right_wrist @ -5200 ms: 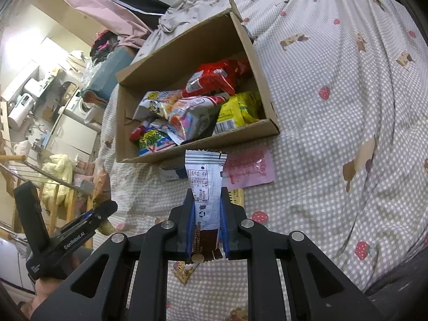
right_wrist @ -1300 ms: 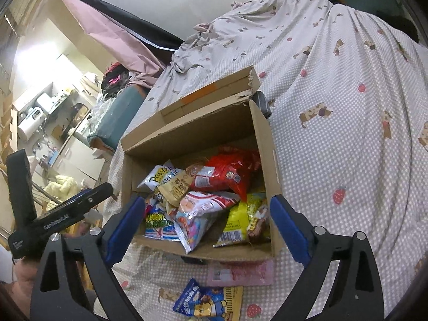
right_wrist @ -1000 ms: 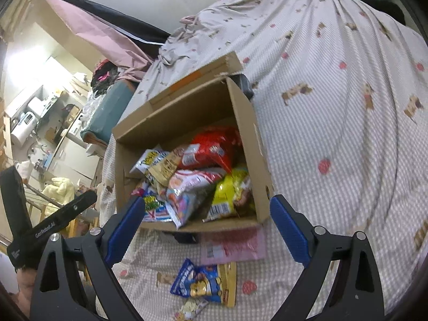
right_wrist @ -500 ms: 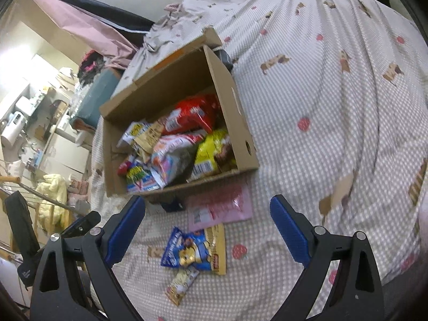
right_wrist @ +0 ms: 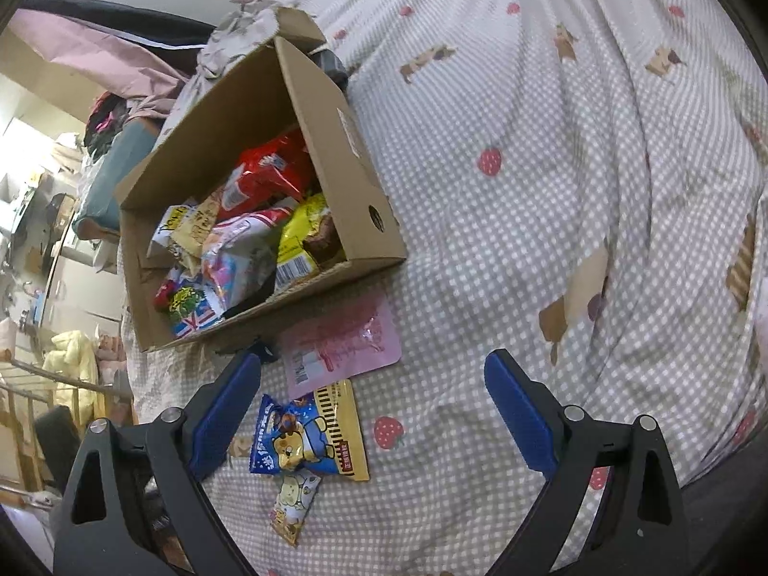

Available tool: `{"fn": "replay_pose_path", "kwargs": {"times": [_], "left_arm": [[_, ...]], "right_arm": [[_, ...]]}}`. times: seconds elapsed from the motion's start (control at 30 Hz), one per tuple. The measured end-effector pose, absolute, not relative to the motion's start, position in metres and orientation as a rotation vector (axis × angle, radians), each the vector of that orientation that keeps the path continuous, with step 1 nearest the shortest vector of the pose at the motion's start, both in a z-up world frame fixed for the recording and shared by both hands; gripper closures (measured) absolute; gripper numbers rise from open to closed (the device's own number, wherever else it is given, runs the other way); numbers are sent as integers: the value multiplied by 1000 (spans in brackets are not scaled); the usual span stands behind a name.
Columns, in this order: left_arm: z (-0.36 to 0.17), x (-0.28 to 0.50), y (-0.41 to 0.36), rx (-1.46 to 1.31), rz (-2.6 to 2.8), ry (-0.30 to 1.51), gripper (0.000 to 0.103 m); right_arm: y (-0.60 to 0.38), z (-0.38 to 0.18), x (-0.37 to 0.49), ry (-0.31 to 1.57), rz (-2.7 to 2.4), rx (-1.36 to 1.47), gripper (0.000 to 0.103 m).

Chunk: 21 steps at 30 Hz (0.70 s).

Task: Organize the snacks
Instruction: 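Move both tools back toward the remaining snacks, then grasp the blue snack bag with the left tool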

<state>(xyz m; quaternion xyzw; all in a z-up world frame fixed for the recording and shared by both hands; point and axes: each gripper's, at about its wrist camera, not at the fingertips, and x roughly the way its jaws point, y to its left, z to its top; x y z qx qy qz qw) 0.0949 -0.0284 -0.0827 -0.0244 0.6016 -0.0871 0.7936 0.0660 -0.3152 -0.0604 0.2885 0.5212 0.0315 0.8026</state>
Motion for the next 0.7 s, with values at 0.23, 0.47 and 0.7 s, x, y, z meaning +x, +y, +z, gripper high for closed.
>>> {"fn": "replay_pose_path", "kwargs": {"times": [0.23, 0.47, 0.7], "left_arm": [[-107, 110, -67, -64, -292, 1395, 14], [-128, 112, -114, 74, -317, 1414, 14], [-120, 111, -126, 115, -360, 1370, 53]], "right_arm": [[-316, -63, 68, 1130, 62, 628, 6], [-320, -64, 67, 1132, 66, 648, 6], [-326, -67, 64, 1143, 65, 694, 6]]}}
